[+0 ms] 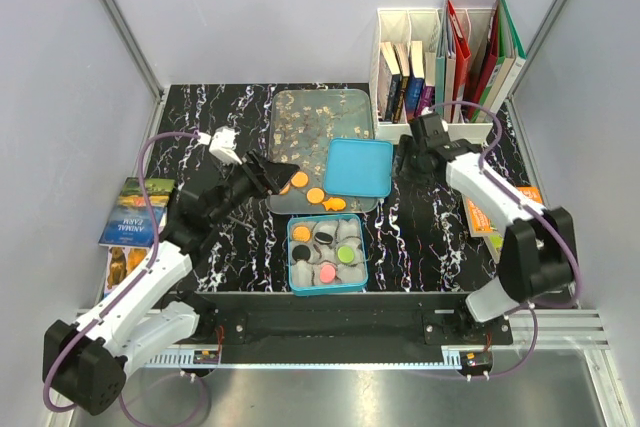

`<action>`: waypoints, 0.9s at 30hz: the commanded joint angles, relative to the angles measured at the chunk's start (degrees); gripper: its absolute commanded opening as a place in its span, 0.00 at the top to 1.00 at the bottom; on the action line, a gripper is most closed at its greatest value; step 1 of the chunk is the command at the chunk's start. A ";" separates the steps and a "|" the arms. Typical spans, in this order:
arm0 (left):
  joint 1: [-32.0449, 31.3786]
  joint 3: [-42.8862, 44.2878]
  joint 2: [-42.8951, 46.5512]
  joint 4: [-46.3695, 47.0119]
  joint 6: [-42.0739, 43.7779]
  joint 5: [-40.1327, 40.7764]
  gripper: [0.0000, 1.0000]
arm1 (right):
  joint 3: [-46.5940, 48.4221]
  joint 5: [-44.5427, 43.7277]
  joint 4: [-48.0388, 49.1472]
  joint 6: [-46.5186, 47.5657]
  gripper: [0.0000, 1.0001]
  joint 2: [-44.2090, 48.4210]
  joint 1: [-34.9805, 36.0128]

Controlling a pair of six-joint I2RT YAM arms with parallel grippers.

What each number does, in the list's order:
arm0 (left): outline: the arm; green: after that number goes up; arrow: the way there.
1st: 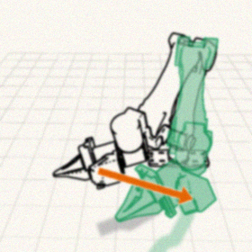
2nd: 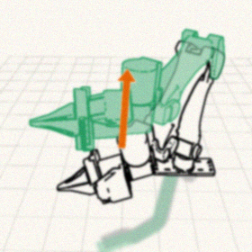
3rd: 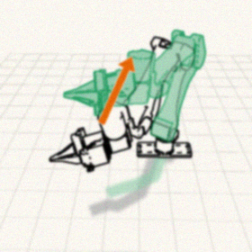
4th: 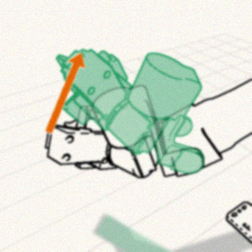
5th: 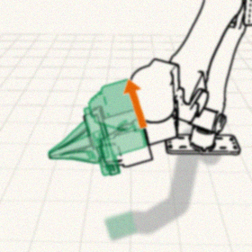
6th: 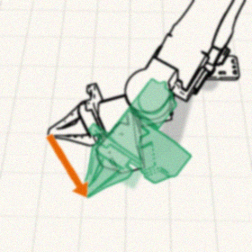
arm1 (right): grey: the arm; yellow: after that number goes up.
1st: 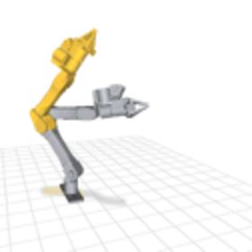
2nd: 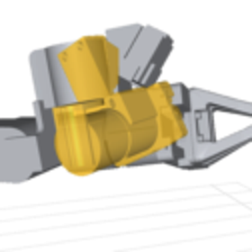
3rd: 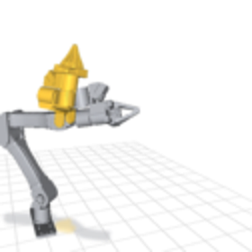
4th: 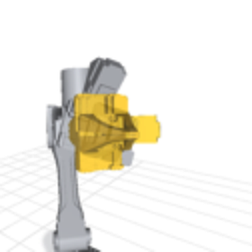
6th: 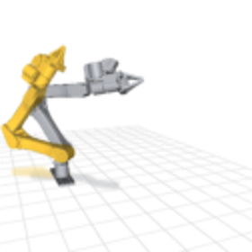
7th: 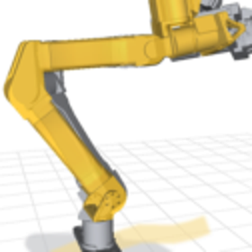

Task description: Pack the cookies

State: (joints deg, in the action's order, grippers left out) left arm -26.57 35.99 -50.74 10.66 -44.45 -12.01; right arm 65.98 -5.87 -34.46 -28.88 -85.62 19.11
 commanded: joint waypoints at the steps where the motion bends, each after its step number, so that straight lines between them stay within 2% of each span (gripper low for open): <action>1: -0.33 1.63 0.99 -2.65 1.82 2.34 0.30 | 5.55 0.07 5.79 -0.03 0.32 -7.35 -0.13; 6: -0.85 1.54 1.52 -3.80 2.70 3.40 0.30 | 11.54 0.33 7.12 0.93 0.43 -16.40 -0.48; 10: -1.12 1.80 1.70 -4.50 3.40 3.83 0.29 | 15.40 1.30 7.91 1.20 0.50 -20.01 -1.71; 15: -1.38 1.28 1.43 -4.15 3.58 3.93 0.29 | 16.12 3.75 8.97 0.85 0.52 -23.62 -3.38; 20: -1.56 1.10 1.08 -4.15 3.84 4.01 0.28 | 13.22 5.60 12.83 0.32 0.52 -24.33 -3.91; 27: -1.56 0.66 0.47 -3.45 3.58 3.40 0.28 | 9.09 12.45 19.51 -1.70 0.50 -25.47 -5.05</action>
State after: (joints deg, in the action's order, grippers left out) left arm -27.81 35.99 -50.26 5.48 -41.80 -8.71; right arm 76.66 1.74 -20.71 -29.23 -109.91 14.85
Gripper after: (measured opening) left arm 0.715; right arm 0.499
